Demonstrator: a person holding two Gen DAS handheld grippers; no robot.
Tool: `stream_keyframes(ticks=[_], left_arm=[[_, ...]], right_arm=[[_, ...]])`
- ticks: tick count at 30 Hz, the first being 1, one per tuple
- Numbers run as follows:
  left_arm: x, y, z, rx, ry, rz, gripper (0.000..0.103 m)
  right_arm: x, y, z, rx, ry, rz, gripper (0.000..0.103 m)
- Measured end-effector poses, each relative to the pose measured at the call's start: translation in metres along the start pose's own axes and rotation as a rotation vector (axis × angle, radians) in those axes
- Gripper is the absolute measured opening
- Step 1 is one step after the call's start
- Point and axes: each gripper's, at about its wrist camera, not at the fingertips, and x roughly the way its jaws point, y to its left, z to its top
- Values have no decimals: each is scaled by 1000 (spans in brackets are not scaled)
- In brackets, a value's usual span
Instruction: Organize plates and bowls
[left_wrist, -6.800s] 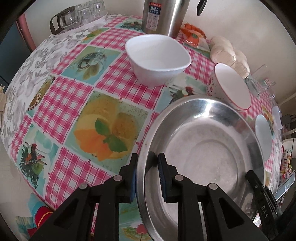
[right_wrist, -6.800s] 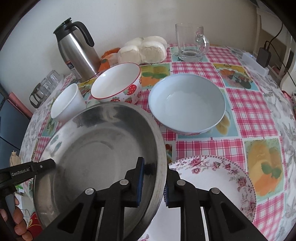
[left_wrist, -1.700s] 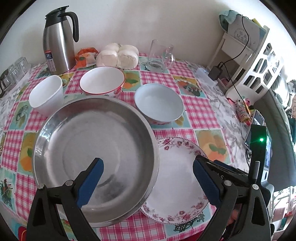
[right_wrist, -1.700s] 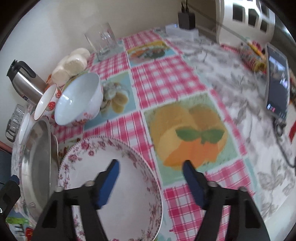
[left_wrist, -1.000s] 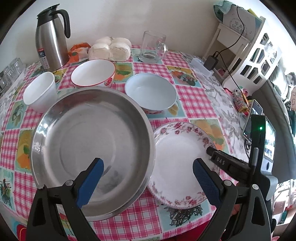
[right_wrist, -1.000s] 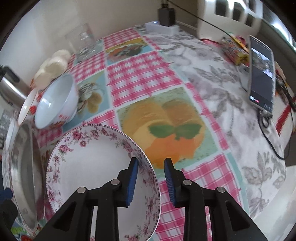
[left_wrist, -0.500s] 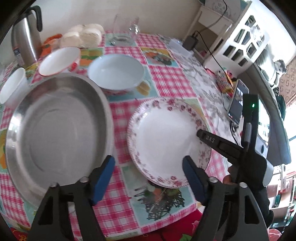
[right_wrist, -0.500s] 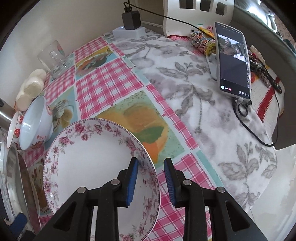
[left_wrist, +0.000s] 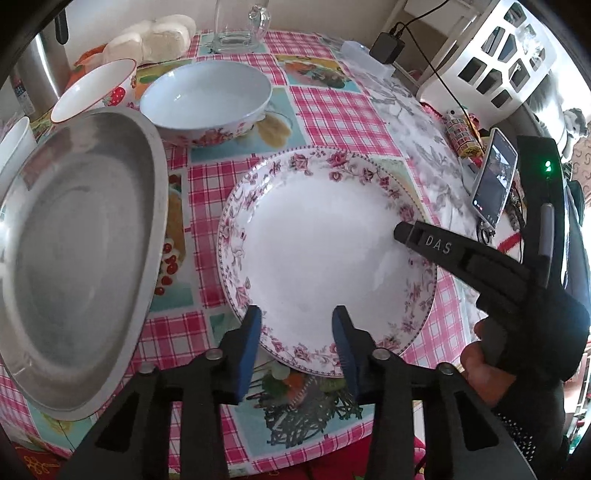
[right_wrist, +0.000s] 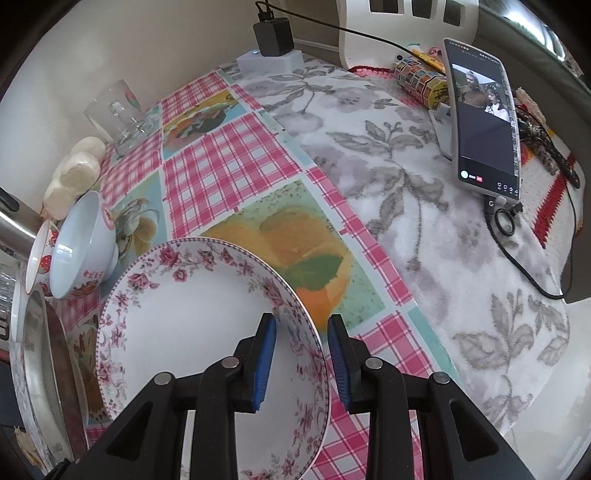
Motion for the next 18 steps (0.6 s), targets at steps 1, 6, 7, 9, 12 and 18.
stream_keyframes(ticks=[1,6,7,9,12,18], left_arm=[[1,1,-1,-8,6,-3,33],[-6,6,-1,-33,-13,6,32],[-8,6,-2,-27,-22,32,32],[-8,9,-5,-33,-16,53,32],[-5,14,-6,-48,-2,50,32],[12,18,-1,-83,19,72,31]], right_arm=[[0,0,0,1,-1,5,32],[1,-3,2,11,-1,24,32],[2,-3,3,12,-1,25,32],[3,-3,3,14,-1,26,32],[3,-3,3,17,1,30,32],[4,-3,3,17,3,39,32]])
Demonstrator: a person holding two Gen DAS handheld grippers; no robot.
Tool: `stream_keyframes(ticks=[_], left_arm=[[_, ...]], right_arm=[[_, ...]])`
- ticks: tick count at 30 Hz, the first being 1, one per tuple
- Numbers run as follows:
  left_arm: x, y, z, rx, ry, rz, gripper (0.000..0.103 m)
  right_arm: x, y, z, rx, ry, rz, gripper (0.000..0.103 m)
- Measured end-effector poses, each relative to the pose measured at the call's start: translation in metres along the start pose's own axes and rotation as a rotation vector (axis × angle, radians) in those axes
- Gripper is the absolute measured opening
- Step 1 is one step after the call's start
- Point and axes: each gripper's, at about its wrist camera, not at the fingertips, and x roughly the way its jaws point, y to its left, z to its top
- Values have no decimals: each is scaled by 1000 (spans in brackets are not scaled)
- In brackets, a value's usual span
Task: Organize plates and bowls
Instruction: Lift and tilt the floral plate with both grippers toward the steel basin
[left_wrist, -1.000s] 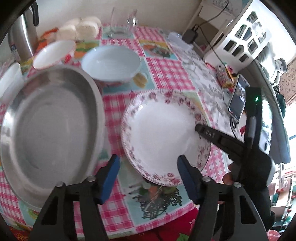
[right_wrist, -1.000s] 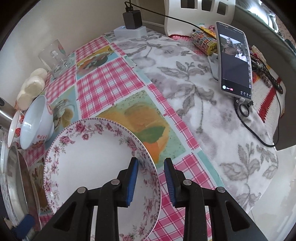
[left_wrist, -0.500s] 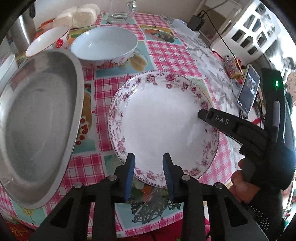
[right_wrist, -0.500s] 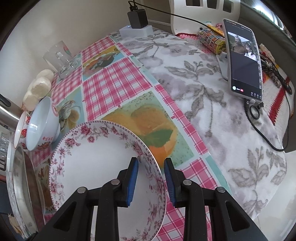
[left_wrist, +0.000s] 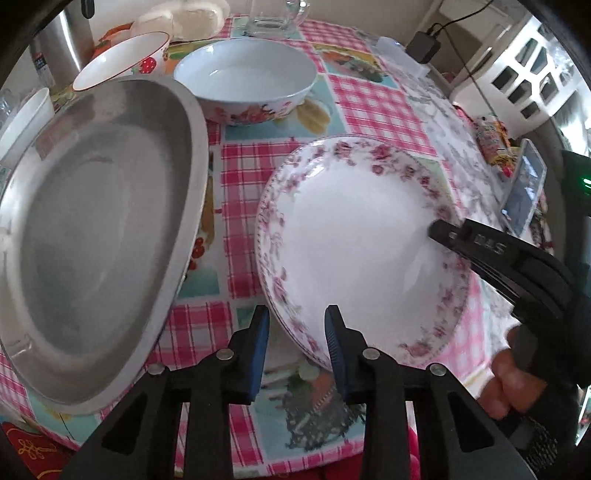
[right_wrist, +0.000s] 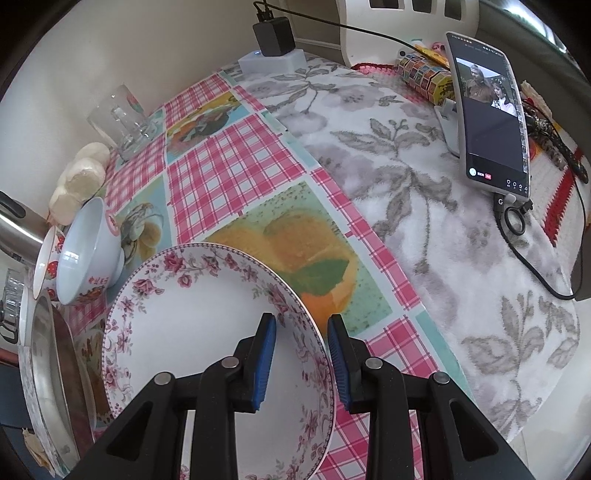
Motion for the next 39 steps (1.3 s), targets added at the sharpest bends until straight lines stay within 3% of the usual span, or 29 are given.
stream_keyframes(ticks=[5,24,33,39], left_arm=[[12,2,2,-35,22,-27,27],[11,10,8,-66,-35,-55,24],[10,19,10,-107,-35,-101,19],[2,20,12,-112,-65,-119,15]], right_arm=[[1,1,0,-13,5,11,32],[1,-2,-1,-2,-10,39,33],[-3,-6,-3,7,-17,59,27],[-10,-19,-3,69,-30,126,18]])
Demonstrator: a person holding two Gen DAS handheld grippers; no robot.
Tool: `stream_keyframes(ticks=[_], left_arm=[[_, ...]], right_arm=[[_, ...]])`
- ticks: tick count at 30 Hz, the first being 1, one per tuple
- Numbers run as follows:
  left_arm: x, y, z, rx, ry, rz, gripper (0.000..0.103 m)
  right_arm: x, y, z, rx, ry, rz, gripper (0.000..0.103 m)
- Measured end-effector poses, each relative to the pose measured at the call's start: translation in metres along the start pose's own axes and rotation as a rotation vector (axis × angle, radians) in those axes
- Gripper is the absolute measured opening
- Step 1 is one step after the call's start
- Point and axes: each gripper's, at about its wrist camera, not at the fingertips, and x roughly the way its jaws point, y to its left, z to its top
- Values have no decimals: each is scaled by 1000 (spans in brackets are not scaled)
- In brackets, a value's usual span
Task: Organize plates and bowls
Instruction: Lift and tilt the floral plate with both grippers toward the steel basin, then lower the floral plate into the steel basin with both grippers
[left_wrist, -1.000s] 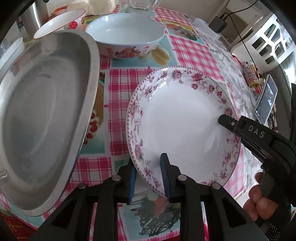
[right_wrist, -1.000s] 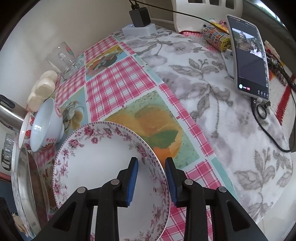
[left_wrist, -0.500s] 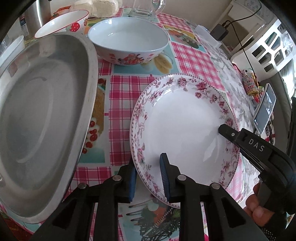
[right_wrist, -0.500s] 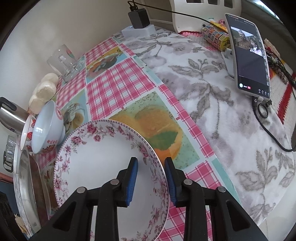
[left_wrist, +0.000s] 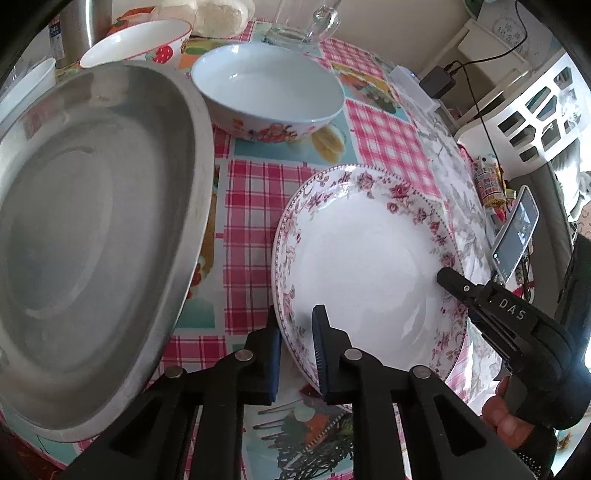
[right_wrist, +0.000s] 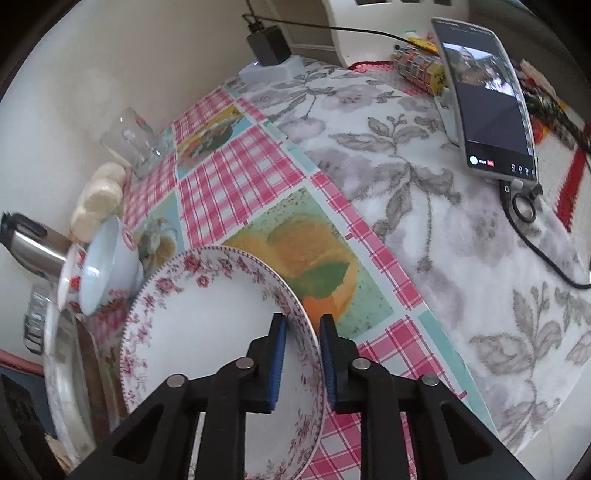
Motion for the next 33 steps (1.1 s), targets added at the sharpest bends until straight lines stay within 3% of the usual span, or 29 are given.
stream_keyframes(ticks=[19,33], left_arm=[[-20,-4,5,14,-65,-52,15],[-43,-2,10,41,-137,-74,15]], right_arm=[[-12,-4,-1,12,-29,13,13],[-40,12,2,-32,-129,47,13]])
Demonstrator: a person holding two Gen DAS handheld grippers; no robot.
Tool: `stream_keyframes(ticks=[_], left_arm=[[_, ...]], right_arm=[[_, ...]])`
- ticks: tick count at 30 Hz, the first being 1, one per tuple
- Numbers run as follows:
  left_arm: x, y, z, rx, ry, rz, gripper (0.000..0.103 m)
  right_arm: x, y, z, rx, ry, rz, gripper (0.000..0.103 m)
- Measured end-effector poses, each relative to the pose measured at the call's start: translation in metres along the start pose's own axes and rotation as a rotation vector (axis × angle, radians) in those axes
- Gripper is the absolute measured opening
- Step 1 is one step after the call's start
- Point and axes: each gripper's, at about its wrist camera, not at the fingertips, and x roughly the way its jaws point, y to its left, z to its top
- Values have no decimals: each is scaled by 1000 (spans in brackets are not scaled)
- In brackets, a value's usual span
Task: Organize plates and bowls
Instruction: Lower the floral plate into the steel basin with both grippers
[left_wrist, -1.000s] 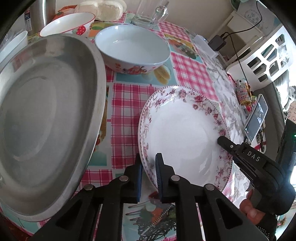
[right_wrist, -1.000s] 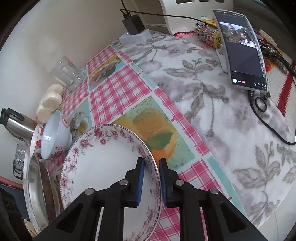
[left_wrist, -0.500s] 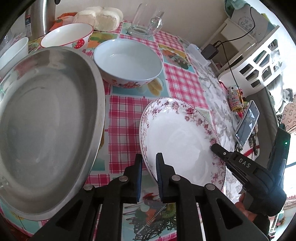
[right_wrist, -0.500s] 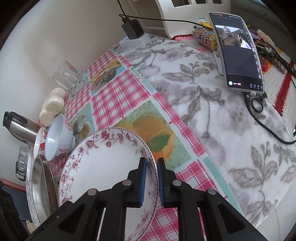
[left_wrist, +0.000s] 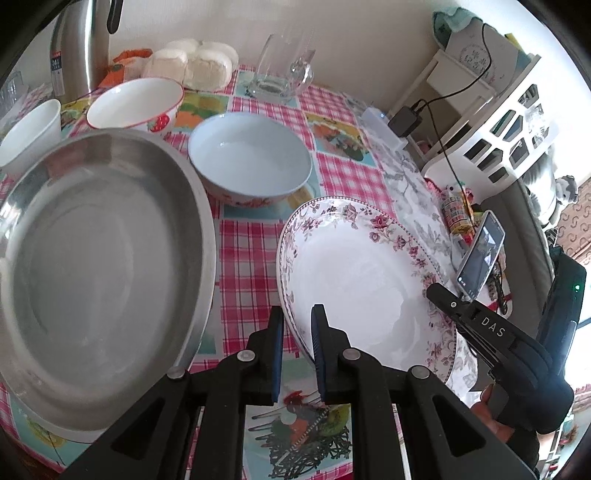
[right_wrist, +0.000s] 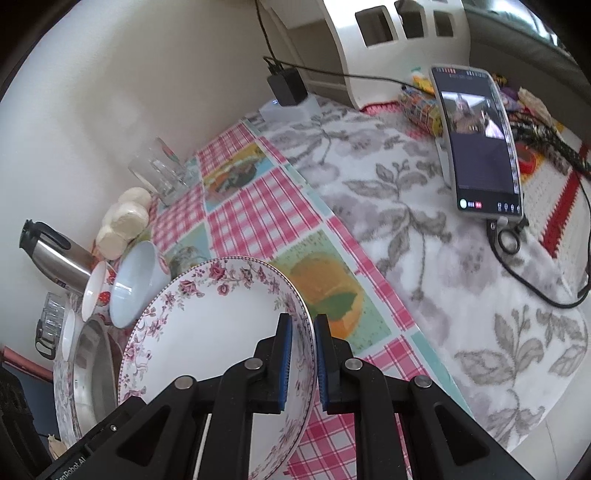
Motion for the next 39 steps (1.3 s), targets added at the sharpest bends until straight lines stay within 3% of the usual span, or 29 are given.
stream_keyframes(ticks=[16,39], left_arm=[[-36,17,5,-8,-84,-21,15],[-75,79,7,-109,-139,17,15]], right_arm=[[-39,42,3,-92,-120,40,13],[-37,117,-17,-245,-111,90,13]])
